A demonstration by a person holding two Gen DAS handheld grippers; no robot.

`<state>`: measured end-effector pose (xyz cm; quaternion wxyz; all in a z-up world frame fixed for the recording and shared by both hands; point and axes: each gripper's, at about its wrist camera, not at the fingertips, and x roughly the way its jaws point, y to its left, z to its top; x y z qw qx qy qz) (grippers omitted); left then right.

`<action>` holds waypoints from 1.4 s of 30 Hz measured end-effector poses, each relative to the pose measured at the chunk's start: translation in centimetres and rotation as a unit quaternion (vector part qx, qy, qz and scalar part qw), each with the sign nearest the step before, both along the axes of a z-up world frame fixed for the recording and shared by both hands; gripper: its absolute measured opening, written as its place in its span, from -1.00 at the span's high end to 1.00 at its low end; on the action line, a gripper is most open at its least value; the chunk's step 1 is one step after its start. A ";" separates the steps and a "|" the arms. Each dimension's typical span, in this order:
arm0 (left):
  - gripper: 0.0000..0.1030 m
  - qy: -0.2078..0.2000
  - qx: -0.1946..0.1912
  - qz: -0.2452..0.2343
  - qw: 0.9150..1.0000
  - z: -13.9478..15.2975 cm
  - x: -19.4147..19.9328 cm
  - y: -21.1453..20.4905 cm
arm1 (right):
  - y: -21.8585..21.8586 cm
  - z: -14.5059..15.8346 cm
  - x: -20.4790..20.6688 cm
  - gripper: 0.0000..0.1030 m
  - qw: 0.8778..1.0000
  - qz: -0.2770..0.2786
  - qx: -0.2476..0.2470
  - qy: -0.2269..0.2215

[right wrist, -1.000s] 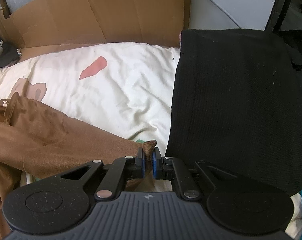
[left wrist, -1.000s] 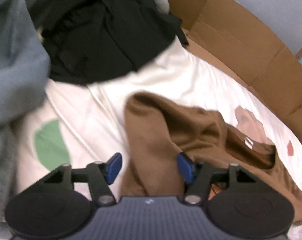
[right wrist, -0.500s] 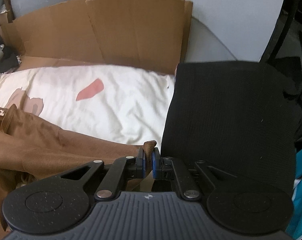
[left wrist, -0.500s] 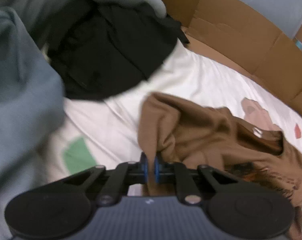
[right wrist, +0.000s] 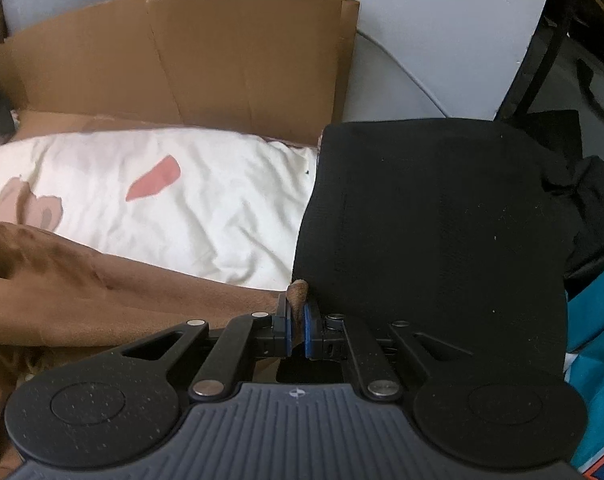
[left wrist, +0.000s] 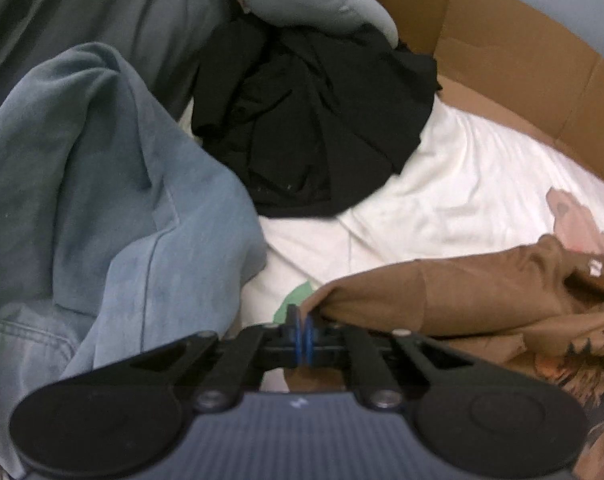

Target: Fold clothes

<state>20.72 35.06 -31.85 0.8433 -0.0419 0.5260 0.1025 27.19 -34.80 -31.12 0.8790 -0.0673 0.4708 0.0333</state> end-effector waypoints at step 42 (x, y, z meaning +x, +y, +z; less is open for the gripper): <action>0.10 0.022 -0.027 -0.161 0.986 -4.5 4.9 -6.8 | 6.9 -1.9 3.0 0.76 0.988 0.132 0.078 0.034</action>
